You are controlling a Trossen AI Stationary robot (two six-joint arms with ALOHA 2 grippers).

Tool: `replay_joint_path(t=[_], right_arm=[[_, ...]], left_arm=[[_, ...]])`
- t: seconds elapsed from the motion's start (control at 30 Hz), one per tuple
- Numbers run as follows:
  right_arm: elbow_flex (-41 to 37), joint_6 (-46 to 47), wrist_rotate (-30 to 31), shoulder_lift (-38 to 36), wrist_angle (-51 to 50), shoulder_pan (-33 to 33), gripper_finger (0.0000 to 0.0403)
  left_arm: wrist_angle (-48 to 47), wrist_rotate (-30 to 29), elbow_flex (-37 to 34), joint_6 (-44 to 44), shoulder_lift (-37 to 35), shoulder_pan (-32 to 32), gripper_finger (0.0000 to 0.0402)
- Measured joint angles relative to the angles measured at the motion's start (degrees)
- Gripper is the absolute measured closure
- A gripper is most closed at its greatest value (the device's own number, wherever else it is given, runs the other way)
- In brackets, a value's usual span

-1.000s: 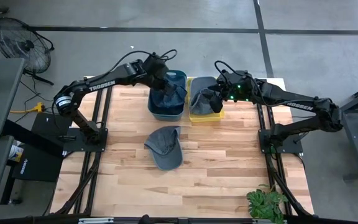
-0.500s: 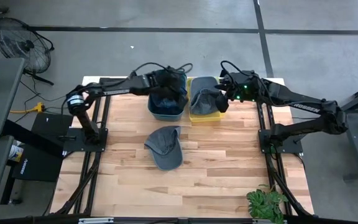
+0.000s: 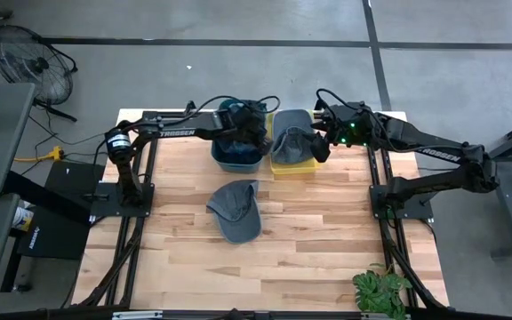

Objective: Pick & Place hat
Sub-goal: Put the blue cap into the blue bin

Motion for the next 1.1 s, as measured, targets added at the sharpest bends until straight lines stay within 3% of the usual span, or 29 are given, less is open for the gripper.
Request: replay_joint_path(t=[0.37, 0.77, 1.1], right_arm=[[0.0, 0.6, 0.0, 0.0, 0.0, 0.0, 0.0192], [0.0, 1.8, -0.4, 0.0, 0.0, 0.0, 0.0192], [0.0, 2.0, -1.3, 0.0, 0.0, 0.0, 0.0192]], left_arm=[[-6.0, -7.8, 0.1, 0.4, 1.4, 0.0, 0.0401], [-7.2, -6.6, 0.0, 0.2, 7.0, 0.0, 0.0401], [-7.8, -6.1, 0.0, 0.4, 6.4, 0.0, 0.0401]])
